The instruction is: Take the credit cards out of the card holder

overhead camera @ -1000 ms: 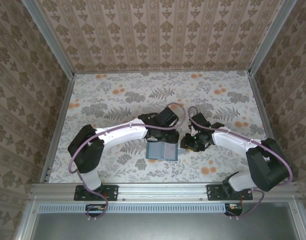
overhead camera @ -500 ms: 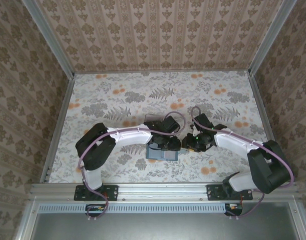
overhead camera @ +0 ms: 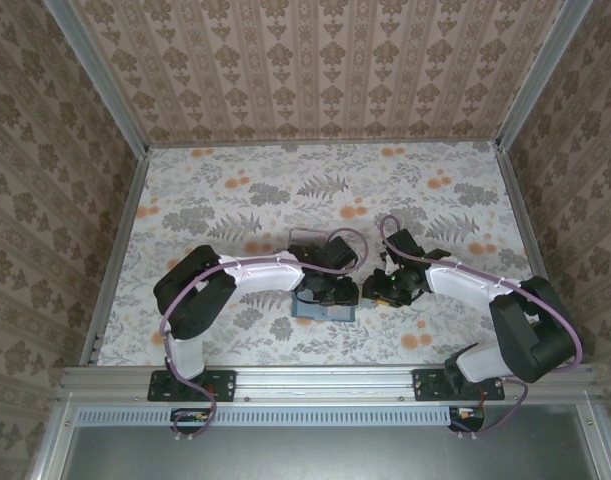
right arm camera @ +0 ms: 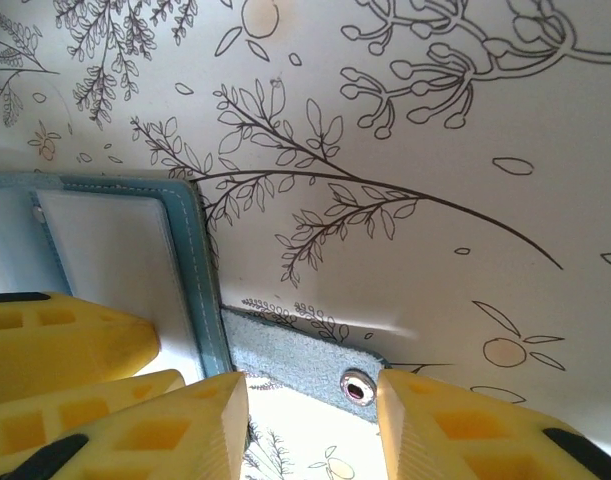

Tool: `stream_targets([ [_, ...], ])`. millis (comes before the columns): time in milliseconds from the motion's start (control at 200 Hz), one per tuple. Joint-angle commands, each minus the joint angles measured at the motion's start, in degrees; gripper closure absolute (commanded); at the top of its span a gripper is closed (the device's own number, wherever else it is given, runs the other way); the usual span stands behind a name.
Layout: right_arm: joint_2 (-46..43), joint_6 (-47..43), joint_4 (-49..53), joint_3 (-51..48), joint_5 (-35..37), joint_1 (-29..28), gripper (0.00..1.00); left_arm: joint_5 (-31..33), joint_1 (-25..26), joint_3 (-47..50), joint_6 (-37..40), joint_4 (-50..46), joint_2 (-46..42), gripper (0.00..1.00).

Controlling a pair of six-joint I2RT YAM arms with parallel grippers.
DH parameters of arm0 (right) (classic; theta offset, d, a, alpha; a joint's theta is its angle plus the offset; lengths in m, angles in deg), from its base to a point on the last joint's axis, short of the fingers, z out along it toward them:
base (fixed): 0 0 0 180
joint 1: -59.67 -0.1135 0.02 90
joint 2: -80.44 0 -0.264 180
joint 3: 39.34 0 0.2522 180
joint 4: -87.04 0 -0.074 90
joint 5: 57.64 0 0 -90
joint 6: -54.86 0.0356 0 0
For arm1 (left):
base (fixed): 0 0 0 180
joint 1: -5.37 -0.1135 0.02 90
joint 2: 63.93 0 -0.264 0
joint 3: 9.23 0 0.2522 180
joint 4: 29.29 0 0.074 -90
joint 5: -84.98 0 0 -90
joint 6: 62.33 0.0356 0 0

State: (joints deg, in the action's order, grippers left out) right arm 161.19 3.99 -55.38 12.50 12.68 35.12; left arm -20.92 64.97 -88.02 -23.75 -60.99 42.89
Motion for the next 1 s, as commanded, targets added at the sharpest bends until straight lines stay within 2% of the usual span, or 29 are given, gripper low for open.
stream_targets([
  [0, -0.6, -0.3, 1.3, -1.0, 1.9, 0.4, 0.59, 0.9, 0.4, 0.4, 0.2, -3.6, 1.2, 0.67],
  [570, -1.9, 0.4, 0.0, -2.1, 1.0, 0.6, 0.54, 2.4, 0.6, -2.2, 1.7, -8.0, 0.2, 0.66],
  [770, 1.6, 1.3, -4.5, -3.0, -3.8, 0.6, 0.59, 0.8, 1.0, -2.8, 0.8, -6.0, 0.0, 0.65],
  [995, 2.2, 1.3, -5.3, -3.5, -4.1, 0.7, 0.67, -0.6, 1.4, -3.8, -0.2, -4.0, 0.4, 0.65],
])
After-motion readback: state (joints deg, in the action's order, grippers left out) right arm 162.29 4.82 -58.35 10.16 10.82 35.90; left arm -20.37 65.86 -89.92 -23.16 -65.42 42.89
